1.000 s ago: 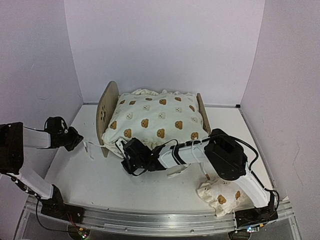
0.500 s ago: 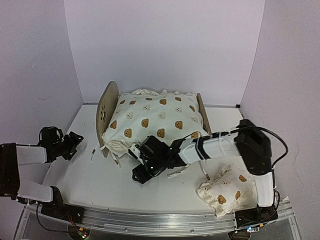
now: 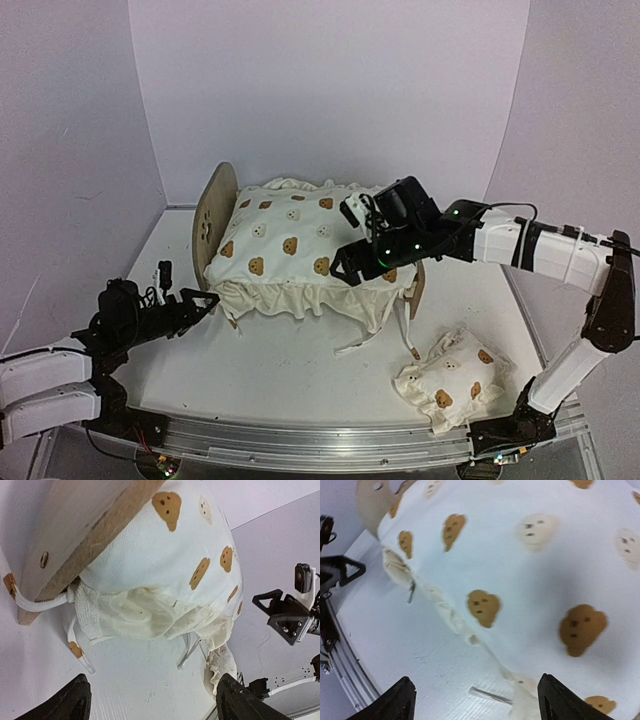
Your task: Set up the pet bed
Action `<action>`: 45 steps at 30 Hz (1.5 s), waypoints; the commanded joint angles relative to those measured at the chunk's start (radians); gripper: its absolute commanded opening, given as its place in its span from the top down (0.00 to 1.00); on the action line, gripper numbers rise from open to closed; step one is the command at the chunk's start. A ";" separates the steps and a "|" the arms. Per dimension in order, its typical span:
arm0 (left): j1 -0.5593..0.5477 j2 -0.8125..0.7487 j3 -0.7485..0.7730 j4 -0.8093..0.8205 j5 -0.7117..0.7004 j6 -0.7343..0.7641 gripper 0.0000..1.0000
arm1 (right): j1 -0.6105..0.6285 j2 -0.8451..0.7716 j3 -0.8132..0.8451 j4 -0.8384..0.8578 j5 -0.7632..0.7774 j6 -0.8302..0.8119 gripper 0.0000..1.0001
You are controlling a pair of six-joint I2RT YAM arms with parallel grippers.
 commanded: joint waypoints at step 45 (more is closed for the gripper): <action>0.077 -0.029 0.601 -0.892 -0.427 -0.322 0.16 | -0.143 -0.118 0.176 -0.107 0.090 -0.089 0.02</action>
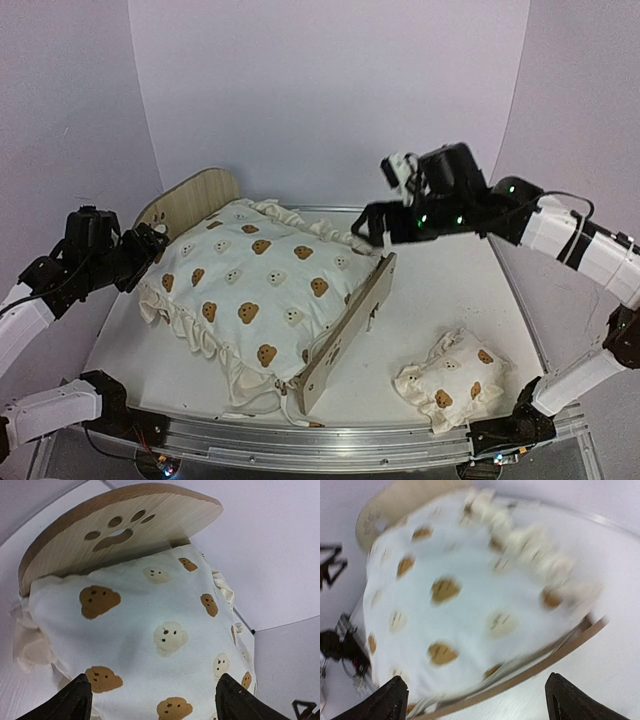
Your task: Set up the pet bed
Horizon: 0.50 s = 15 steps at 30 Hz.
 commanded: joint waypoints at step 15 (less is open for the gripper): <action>-0.019 0.190 -0.428 0.781 0.464 -0.299 0.08 | -0.487 0.682 0.559 0.003 -0.720 -0.194 0.14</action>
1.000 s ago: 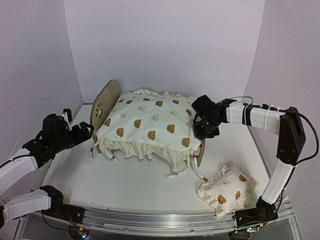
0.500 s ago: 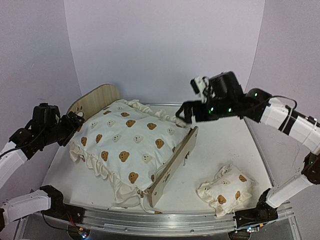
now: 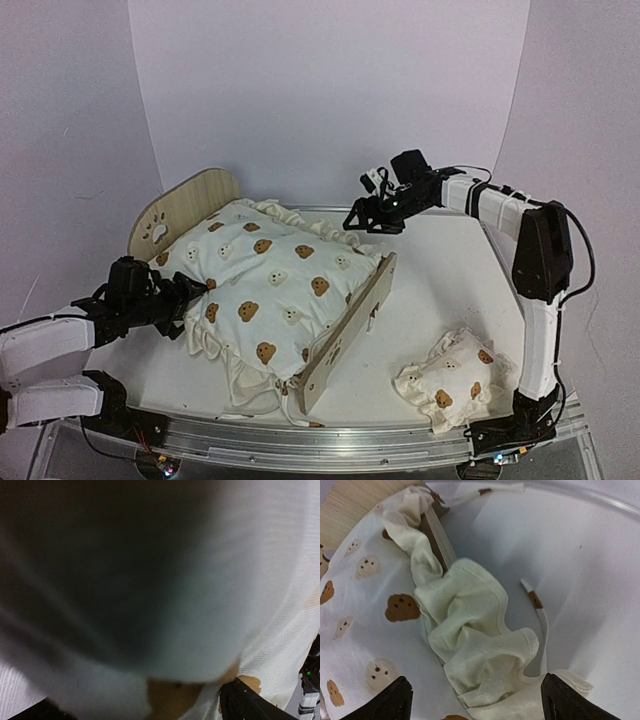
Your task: Set up the pet bed
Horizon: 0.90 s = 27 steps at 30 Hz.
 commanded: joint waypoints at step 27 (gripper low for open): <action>0.013 0.945 0.737 0.328 0.168 0.600 0.16 | 0.524 -0.533 -0.992 0.889 0.235 0.763 0.26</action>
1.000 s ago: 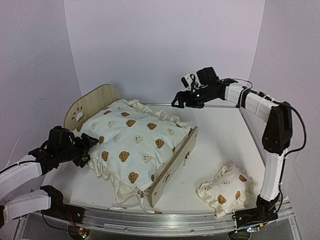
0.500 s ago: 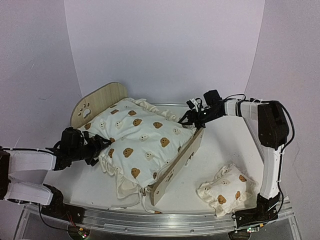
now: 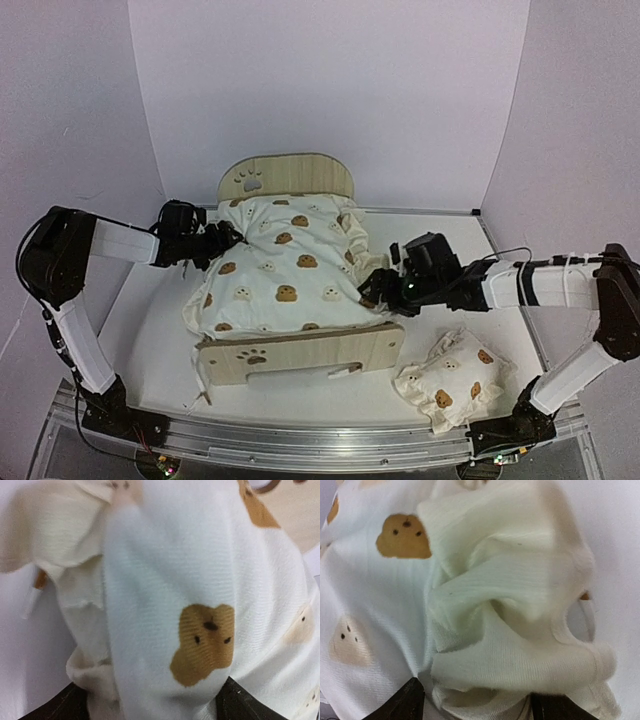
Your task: Set up the pet bed
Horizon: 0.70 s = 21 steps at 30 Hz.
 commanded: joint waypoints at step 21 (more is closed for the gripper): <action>-0.011 -0.823 0.058 -0.976 -0.210 0.034 0.12 | -0.145 0.219 0.674 -0.250 0.016 -0.932 0.02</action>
